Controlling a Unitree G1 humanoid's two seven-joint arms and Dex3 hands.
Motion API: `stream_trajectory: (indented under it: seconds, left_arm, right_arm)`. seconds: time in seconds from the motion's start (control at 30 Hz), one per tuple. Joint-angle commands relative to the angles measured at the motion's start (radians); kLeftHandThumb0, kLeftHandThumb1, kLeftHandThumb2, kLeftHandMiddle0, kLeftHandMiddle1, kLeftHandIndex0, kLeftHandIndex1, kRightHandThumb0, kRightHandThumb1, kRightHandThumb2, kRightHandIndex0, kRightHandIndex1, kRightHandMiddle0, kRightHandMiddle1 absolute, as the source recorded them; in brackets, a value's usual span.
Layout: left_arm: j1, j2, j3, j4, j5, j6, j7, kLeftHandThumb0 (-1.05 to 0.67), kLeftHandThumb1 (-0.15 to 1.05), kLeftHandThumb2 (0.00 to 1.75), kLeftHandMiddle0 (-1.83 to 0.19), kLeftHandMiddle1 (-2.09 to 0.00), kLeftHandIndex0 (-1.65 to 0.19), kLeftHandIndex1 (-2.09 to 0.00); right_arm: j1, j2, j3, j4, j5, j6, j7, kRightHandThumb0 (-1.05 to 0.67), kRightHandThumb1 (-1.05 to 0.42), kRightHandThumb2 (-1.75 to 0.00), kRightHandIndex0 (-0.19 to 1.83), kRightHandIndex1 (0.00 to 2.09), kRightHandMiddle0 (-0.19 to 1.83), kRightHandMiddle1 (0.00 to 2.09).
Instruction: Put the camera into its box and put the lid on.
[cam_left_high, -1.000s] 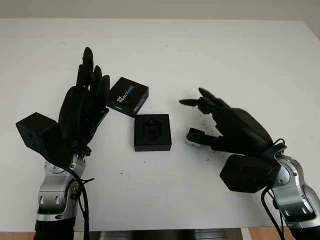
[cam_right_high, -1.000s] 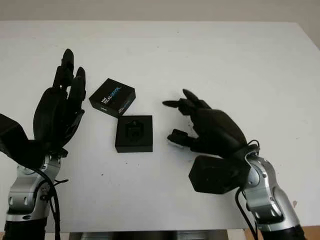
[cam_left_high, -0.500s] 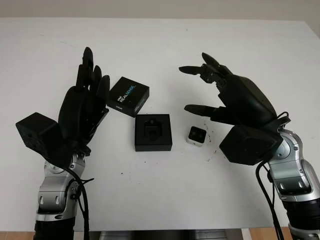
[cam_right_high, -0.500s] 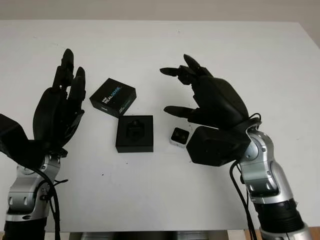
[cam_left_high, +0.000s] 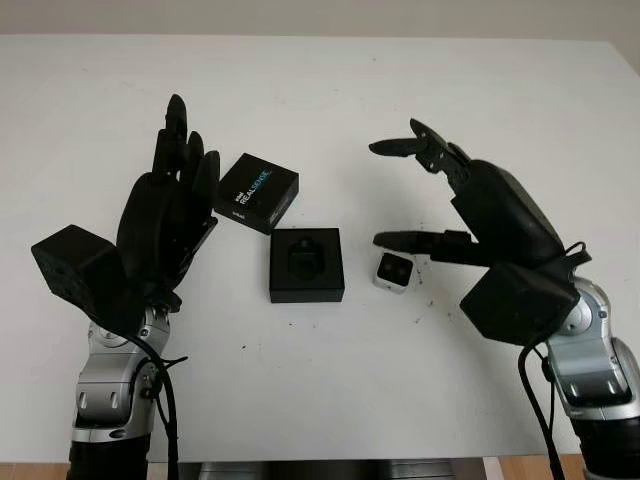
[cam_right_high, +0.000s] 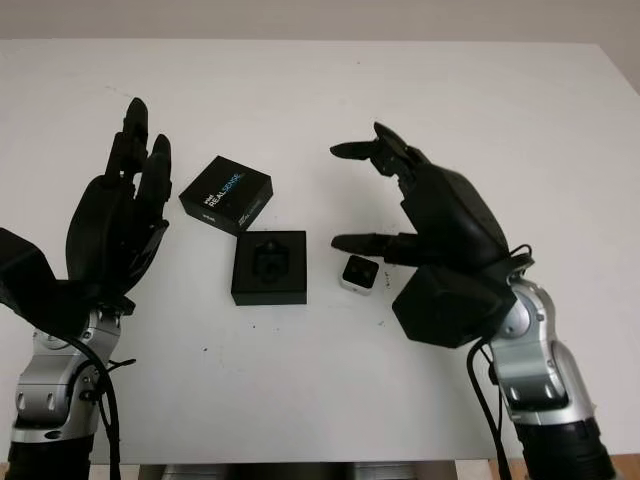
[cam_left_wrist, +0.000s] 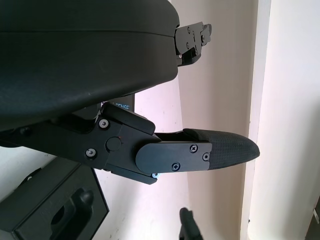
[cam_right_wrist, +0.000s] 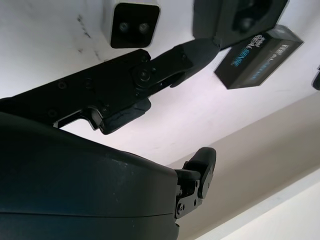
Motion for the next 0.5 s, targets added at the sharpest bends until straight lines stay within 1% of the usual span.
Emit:
stream_trajectory:
  seconds: [0.0,0.13,0.2,0.37,0.47]
  left_arm:
    - [0.008,0.009,0.006,-0.011,-0.002,-0.003,-0.002,-0.78,1.05,0.42,0.19,0.0,0.19,0.0]
    - [0.007,0.014,0.006,-0.008,0.007,-0.014,-0.001,-0.78,1.05,0.43,0.19,0.0,0.19,0.0]
    - [0.006,0.017,0.006,-0.006,0.008,-0.018,-0.003,-0.78,1.05,0.43,0.19,0.0,0.19,0.0]
    - [0.003,0.023,0.002,-0.006,0.007,-0.014,-0.004,-0.78,1.05,0.43,0.19,0.0,0.19,0.0]
    - [0.005,0.022,0.003,-0.004,0.005,-0.015,-0.003,-0.78,1.05,0.44,0.19,0.0,0.19,0.0]
  right_arm:
    - [0.043,0.009,-0.009,-0.028,-0.019,-0.016,-0.027,-0.8,-0.87,-0.05,0.12,0.07,0.19,0.44]
    - [0.116,0.015,-0.01,-0.064,-0.051,-0.003,-0.048,-0.81,-0.89,-0.06,0.06,0.04,0.17,0.38]
    - [0.148,0.022,-0.013,-0.084,-0.057,0.007,-0.049,-0.82,-0.9,-0.06,0.01,0.03,0.17,0.3]
    - [0.21,0.037,-0.012,-0.112,-0.076,0.001,-0.065,-0.81,-0.91,-0.06,0.0,0.03,0.21,0.24]
    - [0.244,0.049,-0.006,-0.127,-0.117,0.006,-0.09,-0.82,-0.93,-0.06,0.01,0.04,0.23,0.23]
